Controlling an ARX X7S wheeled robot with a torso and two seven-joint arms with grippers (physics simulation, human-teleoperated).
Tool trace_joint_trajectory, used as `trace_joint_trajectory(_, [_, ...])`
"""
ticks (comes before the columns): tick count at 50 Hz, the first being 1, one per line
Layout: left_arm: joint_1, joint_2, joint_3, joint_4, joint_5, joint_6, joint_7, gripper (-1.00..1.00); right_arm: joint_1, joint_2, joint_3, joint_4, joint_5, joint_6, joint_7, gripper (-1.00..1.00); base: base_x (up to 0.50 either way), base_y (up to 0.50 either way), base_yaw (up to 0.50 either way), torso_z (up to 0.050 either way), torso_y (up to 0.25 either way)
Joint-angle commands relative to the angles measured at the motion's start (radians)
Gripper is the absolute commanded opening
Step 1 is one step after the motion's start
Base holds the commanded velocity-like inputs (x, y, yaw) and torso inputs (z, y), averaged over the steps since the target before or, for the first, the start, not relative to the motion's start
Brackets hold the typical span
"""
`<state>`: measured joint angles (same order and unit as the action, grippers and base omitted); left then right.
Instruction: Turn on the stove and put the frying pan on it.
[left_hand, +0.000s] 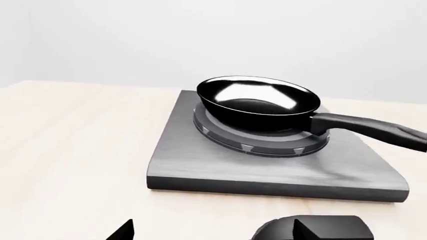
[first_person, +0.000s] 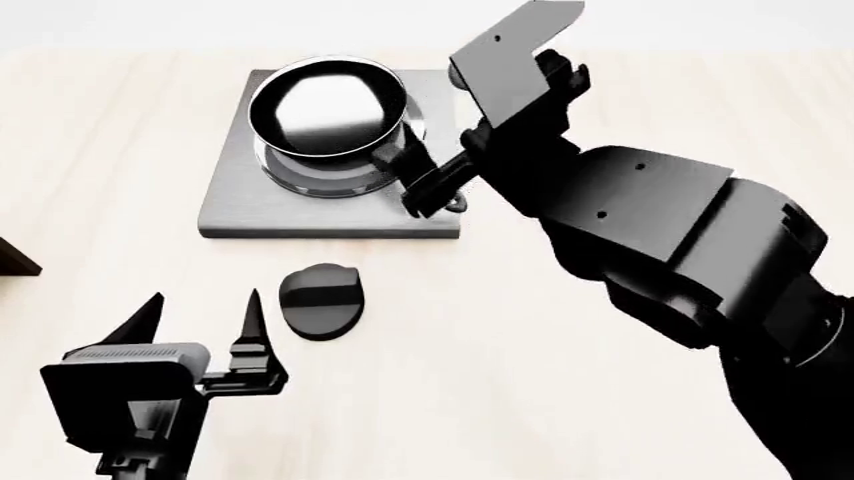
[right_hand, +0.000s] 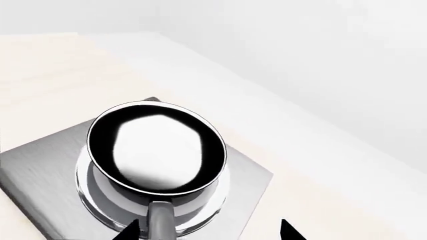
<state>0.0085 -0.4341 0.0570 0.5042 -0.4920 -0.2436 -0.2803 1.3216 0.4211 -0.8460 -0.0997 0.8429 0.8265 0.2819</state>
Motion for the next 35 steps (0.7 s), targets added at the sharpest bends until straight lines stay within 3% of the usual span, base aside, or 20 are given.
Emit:
trace_joint_trajectory(1, [-0.017,-0.005,-0.019,0.021,-0.009,-0.012,-0.025,1.0,-0.111,0.167,0.105,-0.294,0.021,-0.049,0.162,1.0,0.0,0.0,0.0,0.0,0.0])
trace_joint_trajectory(12, [-0.039,-0.013,-0.053,0.076,-0.015,0.003,-0.048,1.0,-0.337,0.351,0.233,-0.6,0.021,-0.168,0.376,1.0,0.0,0.0,0.0,0.0,0.0])
trace_joint_trajectory(18, [-0.042,-0.014,-0.091,0.128,-0.028,0.032,-0.062,1.0,-0.474,0.458,0.275,-0.737,-0.072,-0.251,0.485,1.0,0.0,0.0,0.0,0.0,0.0])
trace_joint_trajectory(29, [-0.027,0.004,-0.144,0.19,-0.043,0.106,-0.076,1.0,-0.768,0.608,0.39,-0.83,-0.18,-0.469,0.659,1.0,0.0,0.0,0.0,0.0,0.0])
trace_joint_trajectory(35, [-0.016,0.017,-0.153,0.197,-0.033,0.132,-0.083,1.0,-1.04,0.68,0.433,-0.819,-0.332,-0.689,0.765,1.0,0.0,0.0,0.0,0.0,0.0])
